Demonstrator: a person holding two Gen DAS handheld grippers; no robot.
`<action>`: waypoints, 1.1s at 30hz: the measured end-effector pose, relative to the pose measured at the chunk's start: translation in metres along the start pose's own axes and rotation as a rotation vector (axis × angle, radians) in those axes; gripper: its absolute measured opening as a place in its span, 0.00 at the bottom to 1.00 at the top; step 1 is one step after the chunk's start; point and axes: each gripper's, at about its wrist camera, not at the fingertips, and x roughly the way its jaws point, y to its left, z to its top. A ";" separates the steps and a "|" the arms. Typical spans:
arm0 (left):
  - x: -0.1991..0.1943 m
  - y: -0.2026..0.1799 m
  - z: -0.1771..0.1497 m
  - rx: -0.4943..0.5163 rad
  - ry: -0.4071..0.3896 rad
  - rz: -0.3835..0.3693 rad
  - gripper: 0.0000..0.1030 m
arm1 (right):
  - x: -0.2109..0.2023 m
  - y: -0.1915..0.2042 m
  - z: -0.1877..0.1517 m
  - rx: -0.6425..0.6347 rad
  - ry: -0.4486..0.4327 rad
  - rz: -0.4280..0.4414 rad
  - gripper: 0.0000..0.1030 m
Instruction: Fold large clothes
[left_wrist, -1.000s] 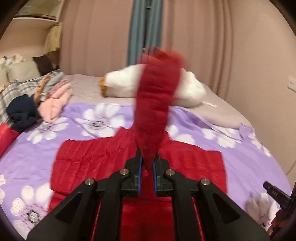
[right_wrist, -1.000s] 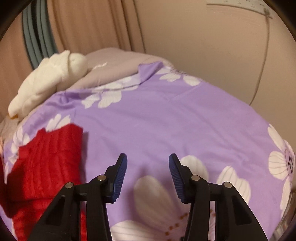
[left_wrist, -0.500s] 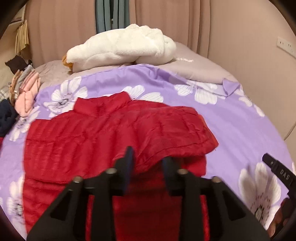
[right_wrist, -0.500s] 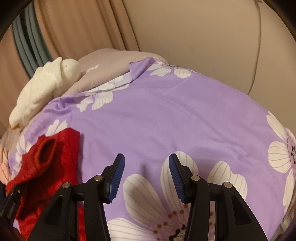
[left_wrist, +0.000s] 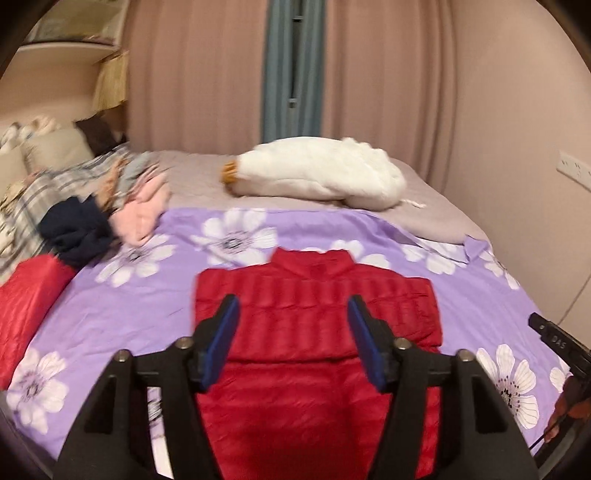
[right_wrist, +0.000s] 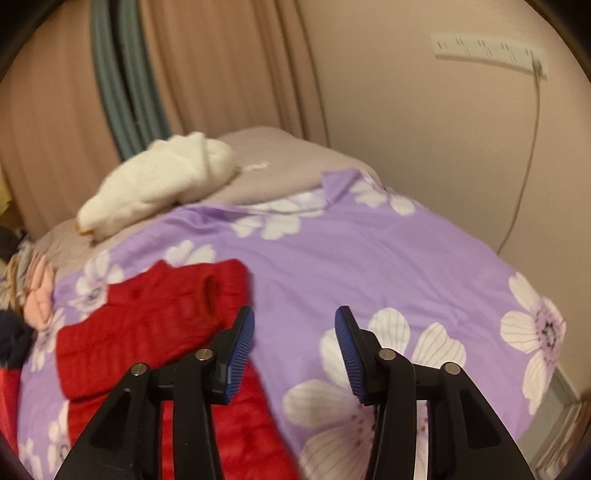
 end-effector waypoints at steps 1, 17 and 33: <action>-0.008 0.010 -0.003 -0.008 0.004 0.015 0.45 | -0.008 0.006 -0.001 -0.019 -0.001 0.003 0.41; -0.023 0.128 -0.129 -0.191 0.203 0.126 0.20 | -0.045 0.013 -0.071 -0.088 0.101 0.115 0.44; 0.018 0.123 -0.236 -0.473 0.430 -0.193 0.32 | 0.020 -0.018 -0.190 0.051 0.433 0.195 0.61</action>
